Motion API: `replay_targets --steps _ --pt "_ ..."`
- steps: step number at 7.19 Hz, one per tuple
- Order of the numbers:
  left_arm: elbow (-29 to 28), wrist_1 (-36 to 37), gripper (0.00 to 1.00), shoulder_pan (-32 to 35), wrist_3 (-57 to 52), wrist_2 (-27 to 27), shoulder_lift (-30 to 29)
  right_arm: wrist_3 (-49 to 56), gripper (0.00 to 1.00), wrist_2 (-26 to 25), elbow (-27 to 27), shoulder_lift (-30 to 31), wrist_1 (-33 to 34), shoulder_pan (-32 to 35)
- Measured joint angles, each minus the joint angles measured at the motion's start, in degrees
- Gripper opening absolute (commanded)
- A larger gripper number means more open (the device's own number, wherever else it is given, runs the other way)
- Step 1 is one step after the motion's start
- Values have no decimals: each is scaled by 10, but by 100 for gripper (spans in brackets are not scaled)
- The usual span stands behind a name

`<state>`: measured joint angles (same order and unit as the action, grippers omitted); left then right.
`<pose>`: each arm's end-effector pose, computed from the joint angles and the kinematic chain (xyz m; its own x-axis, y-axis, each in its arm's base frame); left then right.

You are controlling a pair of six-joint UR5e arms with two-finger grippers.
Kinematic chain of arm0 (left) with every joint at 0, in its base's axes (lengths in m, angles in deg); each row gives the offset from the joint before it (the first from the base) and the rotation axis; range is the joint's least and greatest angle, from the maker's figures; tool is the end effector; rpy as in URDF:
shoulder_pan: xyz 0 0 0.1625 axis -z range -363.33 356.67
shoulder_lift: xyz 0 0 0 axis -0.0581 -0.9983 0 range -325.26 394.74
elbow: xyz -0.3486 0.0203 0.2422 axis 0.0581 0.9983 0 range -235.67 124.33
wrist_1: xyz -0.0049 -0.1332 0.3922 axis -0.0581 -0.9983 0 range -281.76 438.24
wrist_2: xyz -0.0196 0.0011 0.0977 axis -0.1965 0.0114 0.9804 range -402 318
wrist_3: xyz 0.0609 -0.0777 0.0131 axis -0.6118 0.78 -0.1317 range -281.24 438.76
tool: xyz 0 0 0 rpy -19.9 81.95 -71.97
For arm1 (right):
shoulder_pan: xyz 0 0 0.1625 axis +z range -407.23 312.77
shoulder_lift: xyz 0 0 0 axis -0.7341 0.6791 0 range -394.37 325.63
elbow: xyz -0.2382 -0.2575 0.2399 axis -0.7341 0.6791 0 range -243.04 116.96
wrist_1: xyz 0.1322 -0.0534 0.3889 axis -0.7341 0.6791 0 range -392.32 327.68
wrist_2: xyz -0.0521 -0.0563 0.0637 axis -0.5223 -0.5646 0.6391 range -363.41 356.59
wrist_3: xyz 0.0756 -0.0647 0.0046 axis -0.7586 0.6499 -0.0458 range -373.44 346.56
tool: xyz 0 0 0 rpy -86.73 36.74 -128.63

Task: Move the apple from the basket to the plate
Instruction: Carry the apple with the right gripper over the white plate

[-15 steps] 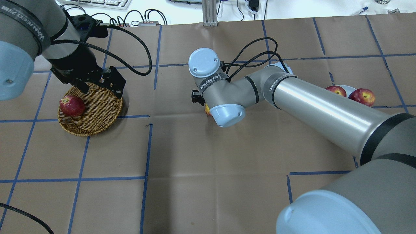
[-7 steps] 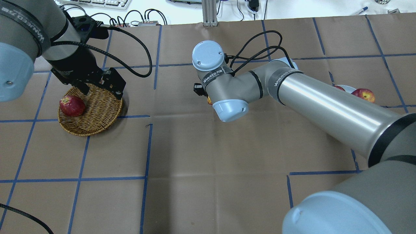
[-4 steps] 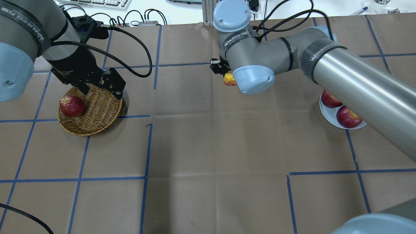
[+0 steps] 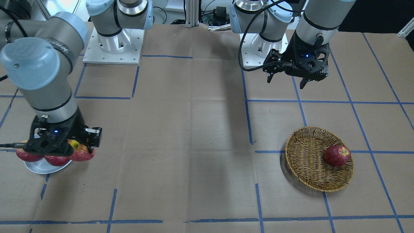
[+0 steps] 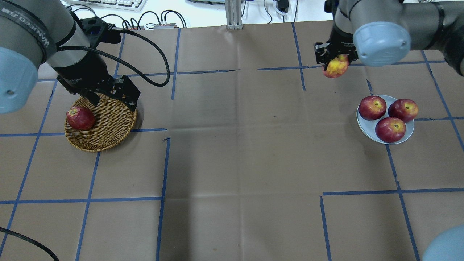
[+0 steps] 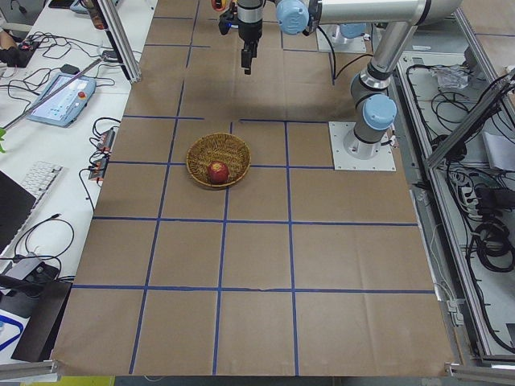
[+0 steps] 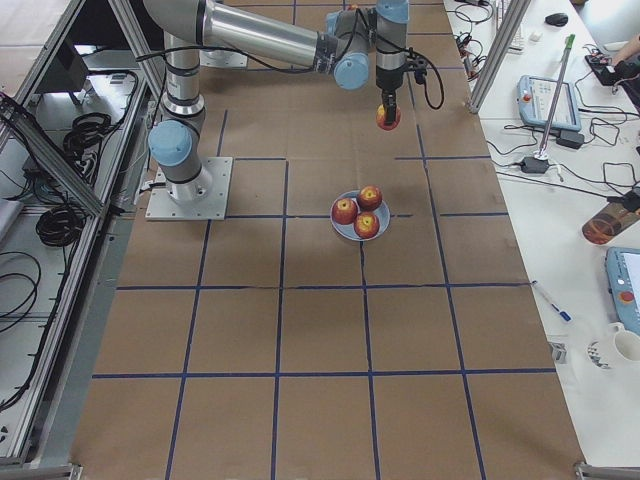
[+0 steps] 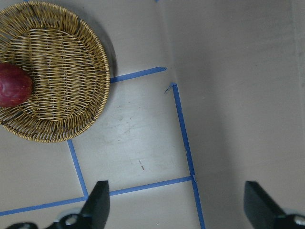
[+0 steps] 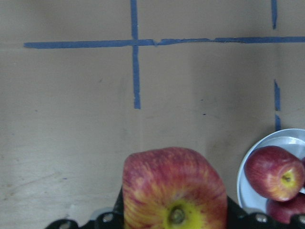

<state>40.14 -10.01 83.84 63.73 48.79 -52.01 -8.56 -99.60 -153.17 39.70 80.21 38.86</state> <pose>-0.1088 -0.4719 0.4683 -0.9773 0.2115 -0.0097 0.2113 0.9773 0.0172 0.0812 -0.6107 0.3754 -0.9932 -0.0047 0.1163 -0.0168 0.9945 -0.1030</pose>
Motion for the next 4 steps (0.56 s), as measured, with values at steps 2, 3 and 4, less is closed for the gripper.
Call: replay_targets --steps 2,3,4 --pt "0 0 99 -1 0 0 0 111 46 2 -22 4 -3 -82" --pt "0 0 99 -1 -2 0 0 160 46 4 -39 8 -2 -117" --pt "0 0 99 -1 -8 0 0 200 46 12 -59 9 3 -148"
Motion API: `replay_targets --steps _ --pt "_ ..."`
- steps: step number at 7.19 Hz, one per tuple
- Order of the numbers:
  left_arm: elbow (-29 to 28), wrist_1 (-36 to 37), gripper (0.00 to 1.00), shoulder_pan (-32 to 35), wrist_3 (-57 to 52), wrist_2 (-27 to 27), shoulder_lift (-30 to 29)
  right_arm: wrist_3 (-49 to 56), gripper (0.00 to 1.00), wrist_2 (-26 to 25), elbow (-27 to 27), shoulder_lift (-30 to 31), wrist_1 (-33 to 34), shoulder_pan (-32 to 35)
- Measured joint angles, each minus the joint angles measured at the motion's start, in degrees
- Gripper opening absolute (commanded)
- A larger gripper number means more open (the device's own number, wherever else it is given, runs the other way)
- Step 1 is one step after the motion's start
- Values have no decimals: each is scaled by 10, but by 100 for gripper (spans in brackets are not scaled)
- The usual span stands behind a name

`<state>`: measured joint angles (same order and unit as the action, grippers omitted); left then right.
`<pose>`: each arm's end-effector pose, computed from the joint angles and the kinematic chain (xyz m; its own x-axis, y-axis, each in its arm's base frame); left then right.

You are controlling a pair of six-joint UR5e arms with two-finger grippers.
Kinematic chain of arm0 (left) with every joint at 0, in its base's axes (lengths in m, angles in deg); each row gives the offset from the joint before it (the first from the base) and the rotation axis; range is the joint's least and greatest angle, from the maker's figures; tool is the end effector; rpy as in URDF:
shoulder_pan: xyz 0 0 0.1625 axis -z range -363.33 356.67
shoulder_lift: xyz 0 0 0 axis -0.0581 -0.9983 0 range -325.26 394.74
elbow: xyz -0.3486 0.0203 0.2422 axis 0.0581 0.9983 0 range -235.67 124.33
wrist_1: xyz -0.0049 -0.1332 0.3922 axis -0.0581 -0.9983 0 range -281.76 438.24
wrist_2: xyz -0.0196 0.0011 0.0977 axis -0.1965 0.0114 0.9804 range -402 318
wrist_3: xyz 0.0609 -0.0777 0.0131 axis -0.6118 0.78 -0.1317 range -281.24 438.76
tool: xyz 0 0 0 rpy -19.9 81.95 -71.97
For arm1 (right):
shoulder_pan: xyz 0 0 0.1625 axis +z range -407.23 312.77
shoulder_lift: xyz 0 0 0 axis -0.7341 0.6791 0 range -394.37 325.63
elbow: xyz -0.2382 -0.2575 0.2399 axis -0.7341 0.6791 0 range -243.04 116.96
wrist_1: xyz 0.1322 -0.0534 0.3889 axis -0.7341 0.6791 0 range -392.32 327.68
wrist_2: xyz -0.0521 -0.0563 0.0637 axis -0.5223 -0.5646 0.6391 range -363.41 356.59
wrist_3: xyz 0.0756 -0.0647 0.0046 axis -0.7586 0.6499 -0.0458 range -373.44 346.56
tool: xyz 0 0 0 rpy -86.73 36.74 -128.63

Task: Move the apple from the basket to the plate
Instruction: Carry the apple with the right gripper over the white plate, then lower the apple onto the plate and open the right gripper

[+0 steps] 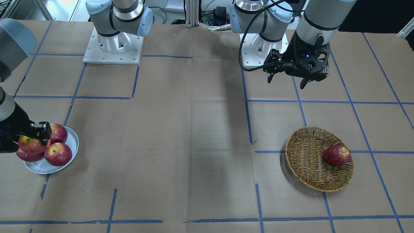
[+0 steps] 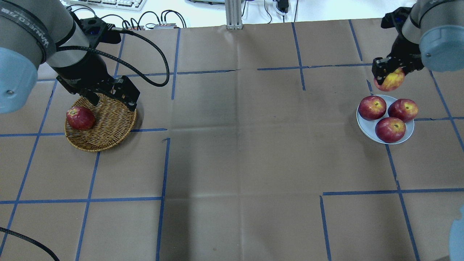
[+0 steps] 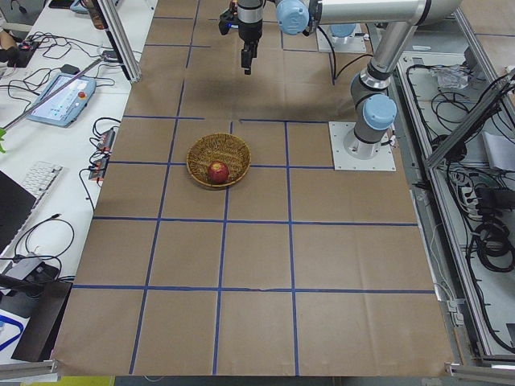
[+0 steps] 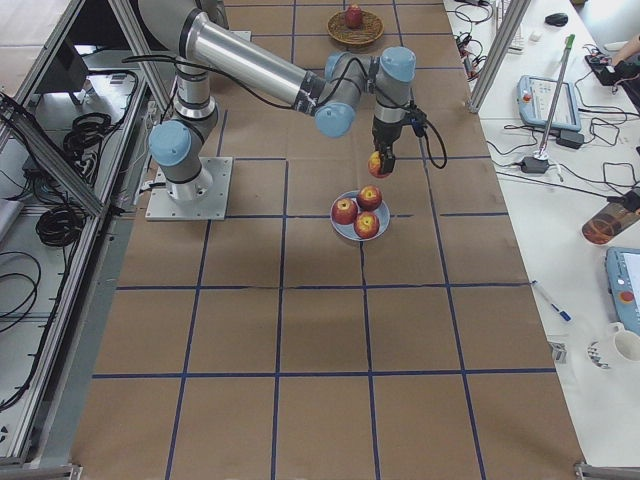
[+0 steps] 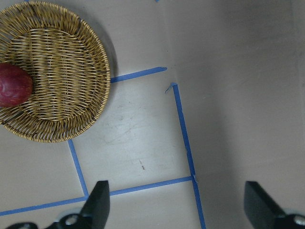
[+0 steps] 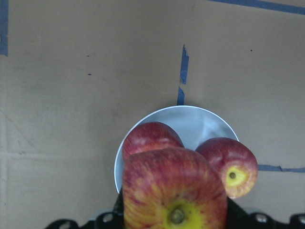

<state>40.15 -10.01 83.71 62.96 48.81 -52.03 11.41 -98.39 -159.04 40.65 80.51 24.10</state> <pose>-0.1077 -0.4723 0.4680 -0.9749 0.2224 -0.0096 0.2222 0.9748 0.0180 -0.0672 -0.5883 0.3366 -0.9901 -0.1061 0.0922 -0.1059 0.9943 0.0073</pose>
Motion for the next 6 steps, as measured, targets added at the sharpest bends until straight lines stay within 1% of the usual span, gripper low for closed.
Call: replay_targets --steps 2,4,6 --pt "1 0 99 -1 -10 1 0 39 46 18 -40 -2 32 -37" --pt "1 0 99 -2 -11 1 -1 46 46 22 -79 -5 83 -46" --pt "1 -1 99 -2 -12 1 -1 47 47 19 -93 -7 99 -47"
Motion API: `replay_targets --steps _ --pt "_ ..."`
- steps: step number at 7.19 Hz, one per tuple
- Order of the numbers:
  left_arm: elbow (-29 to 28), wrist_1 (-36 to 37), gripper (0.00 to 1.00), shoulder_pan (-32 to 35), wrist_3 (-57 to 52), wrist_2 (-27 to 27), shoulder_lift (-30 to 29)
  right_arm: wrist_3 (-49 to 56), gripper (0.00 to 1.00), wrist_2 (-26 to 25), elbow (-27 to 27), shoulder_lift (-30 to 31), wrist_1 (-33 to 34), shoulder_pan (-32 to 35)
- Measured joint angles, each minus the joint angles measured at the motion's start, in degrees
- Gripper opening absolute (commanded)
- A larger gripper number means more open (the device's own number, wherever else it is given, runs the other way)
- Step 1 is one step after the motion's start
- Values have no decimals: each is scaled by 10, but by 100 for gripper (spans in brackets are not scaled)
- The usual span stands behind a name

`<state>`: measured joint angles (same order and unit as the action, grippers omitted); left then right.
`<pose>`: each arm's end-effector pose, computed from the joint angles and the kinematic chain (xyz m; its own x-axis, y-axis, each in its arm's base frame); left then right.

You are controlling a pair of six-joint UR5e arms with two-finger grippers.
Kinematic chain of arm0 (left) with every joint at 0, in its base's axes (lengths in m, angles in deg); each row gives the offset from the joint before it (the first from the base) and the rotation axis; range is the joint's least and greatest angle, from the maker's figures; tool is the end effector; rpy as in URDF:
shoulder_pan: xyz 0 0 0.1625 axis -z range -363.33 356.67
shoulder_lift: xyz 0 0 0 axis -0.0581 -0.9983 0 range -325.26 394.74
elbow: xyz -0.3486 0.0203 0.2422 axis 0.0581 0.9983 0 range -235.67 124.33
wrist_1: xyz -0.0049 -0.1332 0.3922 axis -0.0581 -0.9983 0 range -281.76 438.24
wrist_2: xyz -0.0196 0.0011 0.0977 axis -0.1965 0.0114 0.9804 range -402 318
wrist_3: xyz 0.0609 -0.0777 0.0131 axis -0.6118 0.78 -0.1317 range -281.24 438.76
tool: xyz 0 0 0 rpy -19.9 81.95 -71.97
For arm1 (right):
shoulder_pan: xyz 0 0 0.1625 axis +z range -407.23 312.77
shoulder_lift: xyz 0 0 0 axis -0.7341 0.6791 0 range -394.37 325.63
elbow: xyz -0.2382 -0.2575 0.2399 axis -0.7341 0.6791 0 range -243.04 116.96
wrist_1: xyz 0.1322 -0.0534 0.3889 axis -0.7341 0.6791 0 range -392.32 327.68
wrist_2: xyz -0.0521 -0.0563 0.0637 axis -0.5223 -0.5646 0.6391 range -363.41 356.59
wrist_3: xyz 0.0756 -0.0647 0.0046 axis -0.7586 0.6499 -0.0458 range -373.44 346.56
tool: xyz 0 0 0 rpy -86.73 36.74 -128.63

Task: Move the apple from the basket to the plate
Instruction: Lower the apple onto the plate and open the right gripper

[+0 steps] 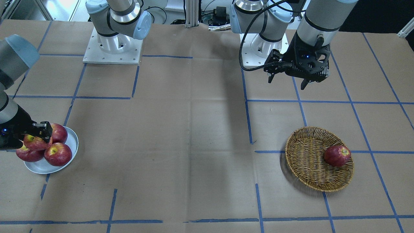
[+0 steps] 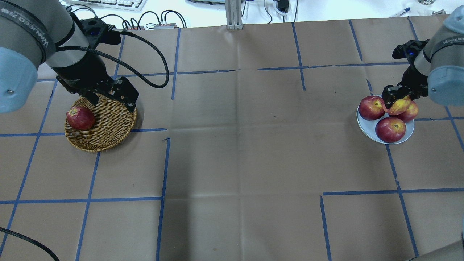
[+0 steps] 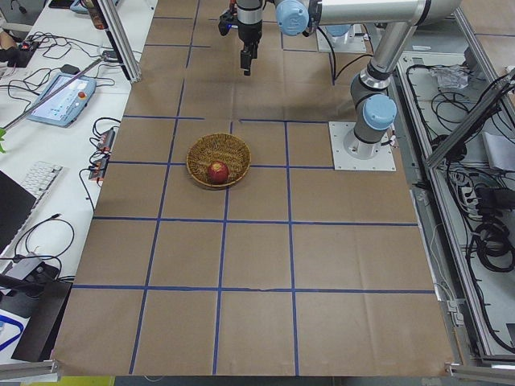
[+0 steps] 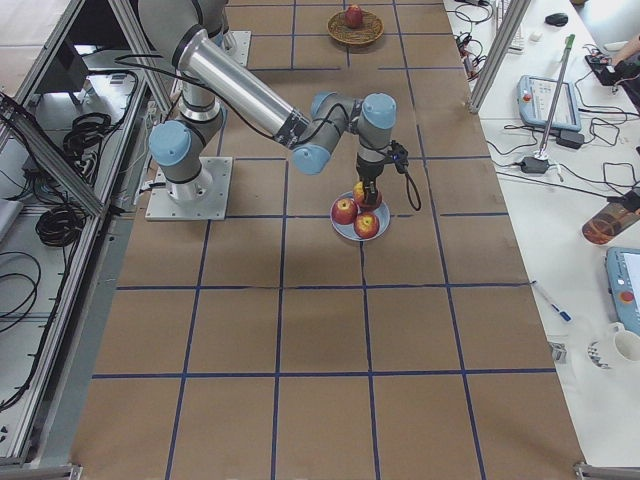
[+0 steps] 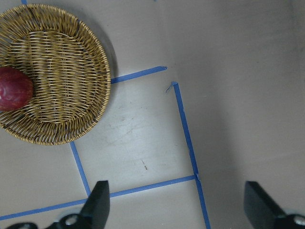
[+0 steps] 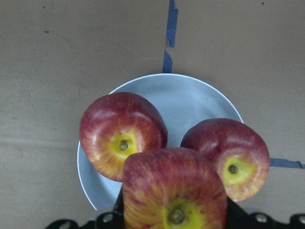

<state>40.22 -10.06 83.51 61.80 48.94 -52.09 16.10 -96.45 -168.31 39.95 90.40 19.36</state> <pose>-0.1058 -0.4727 0.4668 -0.9710 0.2388 -0.0105 0.2385 0.9709 0.0218 -0.1025 -0.5592 0.2736 -0.9925 -0.1057 0.0613 -0.1060 0.9944 -0.0006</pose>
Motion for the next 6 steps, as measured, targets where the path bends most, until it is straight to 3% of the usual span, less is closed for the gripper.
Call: replay_targets --steps 2,3,4,6 --pt "0 0 99 -1 -1 0 0 1 48 -3 -2 -4 4 -1" --pt "0 -1 99 -1 -4 0 0 1 57 -4 -2 -6 8 -2" --pt "4 0 99 -2 -12 0 1 0 98 -4 -2 -9 12 -6" --pt "17 7 99 -2 -21 0 6 -1 100 -5 -1 -10 13 -10"
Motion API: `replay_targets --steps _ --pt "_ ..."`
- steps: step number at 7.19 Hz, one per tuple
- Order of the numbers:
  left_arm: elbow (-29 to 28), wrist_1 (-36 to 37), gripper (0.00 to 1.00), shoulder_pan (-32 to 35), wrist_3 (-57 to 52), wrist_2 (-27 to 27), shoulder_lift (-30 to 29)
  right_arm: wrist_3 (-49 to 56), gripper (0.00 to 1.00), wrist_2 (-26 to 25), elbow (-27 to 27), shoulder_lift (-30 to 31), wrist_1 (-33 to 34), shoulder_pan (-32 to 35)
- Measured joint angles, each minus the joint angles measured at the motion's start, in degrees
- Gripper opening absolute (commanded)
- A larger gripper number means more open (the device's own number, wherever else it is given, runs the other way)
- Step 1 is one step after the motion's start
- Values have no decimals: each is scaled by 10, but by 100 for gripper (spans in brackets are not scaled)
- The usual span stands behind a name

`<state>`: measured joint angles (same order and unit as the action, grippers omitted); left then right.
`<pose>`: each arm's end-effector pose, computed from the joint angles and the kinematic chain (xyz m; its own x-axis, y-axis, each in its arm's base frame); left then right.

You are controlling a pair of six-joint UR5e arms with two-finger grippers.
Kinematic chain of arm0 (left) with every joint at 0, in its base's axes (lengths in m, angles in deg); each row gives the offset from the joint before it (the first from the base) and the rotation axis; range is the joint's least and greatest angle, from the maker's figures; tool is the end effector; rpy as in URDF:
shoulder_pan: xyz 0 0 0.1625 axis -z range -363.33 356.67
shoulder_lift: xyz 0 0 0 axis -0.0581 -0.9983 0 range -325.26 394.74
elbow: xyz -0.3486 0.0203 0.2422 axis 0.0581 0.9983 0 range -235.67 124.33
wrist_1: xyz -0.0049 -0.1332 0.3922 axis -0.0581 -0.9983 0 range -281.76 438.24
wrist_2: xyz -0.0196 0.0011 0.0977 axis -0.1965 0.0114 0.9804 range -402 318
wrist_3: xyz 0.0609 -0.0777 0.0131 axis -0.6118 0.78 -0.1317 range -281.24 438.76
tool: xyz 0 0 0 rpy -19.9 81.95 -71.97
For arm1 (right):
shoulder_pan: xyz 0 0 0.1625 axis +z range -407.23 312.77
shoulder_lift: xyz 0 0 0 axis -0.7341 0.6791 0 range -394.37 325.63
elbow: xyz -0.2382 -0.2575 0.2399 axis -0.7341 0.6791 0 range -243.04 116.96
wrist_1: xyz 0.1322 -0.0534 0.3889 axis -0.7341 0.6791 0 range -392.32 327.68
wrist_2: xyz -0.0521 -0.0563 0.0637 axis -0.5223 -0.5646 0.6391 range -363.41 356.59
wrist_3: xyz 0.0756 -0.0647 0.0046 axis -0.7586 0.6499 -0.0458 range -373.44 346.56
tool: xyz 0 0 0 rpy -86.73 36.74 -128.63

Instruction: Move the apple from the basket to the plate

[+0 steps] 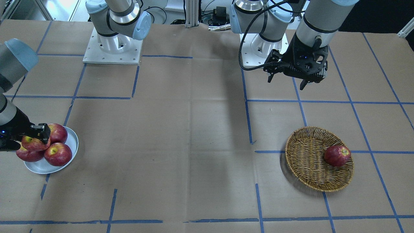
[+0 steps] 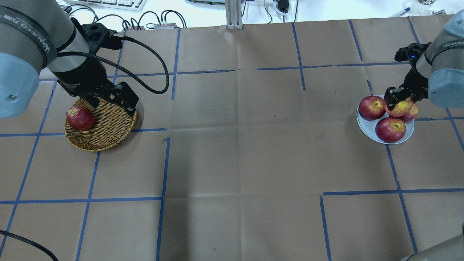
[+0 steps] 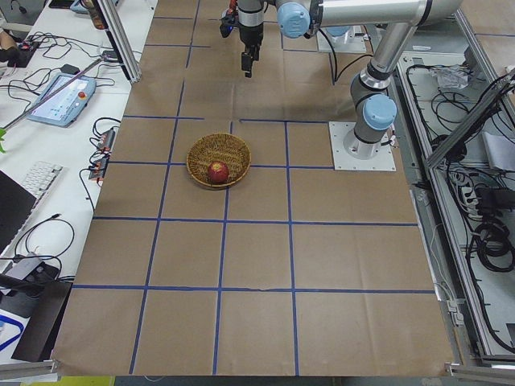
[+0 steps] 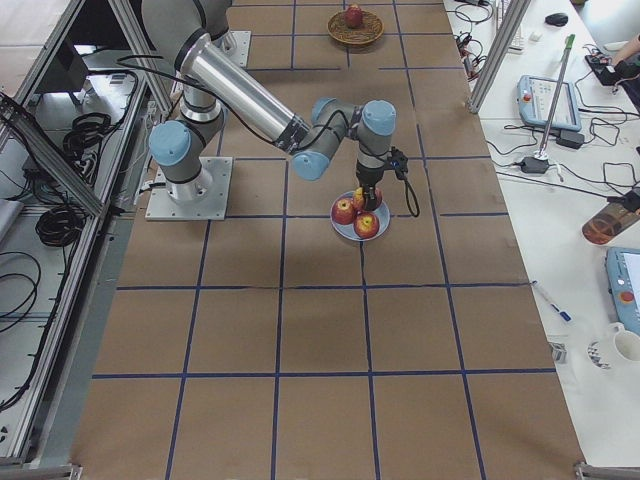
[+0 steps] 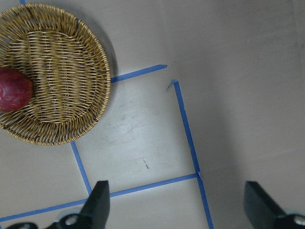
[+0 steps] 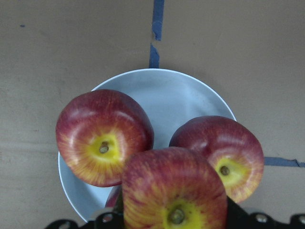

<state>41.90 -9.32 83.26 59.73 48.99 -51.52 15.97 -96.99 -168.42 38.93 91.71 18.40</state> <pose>-0.1040 -0.4679 0.4584 -0.9629 0.2696 -0.0084 0.2692 0.9626 0.0286 -0.1142 -0.5602 0.2652 -0.9937 -0.0866 0.0710 -0.0867 0.9962 0.0011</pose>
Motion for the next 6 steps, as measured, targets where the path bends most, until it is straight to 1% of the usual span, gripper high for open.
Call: replay_targets --steps 3,4,6 --pt "4 6 99 0 -2 1 2 -4 100 2 20 20 -14 1" --pt "4 6 99 0 -2 1 2 -8 100 5 39 37 -41 6" --pt "4 6 99 0 -3 1 1 -27 100 15 100 71 -140 35"
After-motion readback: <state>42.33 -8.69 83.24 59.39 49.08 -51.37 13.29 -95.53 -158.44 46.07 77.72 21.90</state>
